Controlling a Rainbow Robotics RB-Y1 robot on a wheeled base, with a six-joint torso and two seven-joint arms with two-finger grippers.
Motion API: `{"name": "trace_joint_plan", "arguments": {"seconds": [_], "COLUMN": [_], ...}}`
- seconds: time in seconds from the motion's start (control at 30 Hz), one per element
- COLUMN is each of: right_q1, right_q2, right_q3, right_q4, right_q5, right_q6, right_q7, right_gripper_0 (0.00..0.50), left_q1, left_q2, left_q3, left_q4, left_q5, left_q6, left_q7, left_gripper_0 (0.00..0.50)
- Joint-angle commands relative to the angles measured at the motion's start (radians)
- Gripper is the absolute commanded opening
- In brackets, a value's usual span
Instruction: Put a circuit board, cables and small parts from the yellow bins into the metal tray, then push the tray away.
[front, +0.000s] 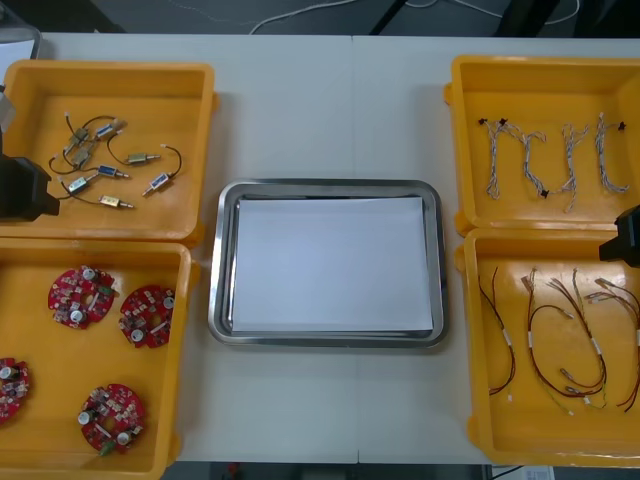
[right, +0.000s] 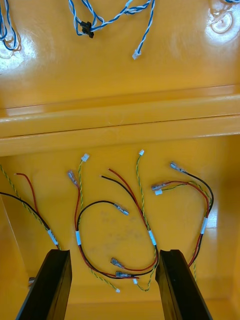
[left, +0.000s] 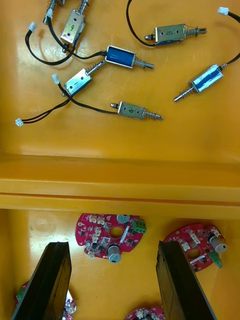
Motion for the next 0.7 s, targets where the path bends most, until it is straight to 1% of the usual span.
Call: {"name": "trace_joint_plan", "arguments": {"seconds": [0.03,0.7], "right_q1": [0.010,0.010], "right_q2": [-0.041,-0.041], "right_q3": [-0.034,-0.034], "right_q4": [-0.031,-0.031], "right_q5": [-0.007,-0.007], "right_q6": [0.003,0.003], "right_q7": [-0.023,-0.023], "right_gripper_0": [0.500,0.500], "left_q1": [0.016,0.016], "left_q2": [-0.014,-0.014], "left_q3": [0.030,0.030], "left_q4": [-0.029,-0.029], "left_q5": [0.005,0.005], "left_q6": [-0.009,-0.009], "left_q7": [-0.035,-0.035], "left_gripper_0": [0.500,0.500]}}
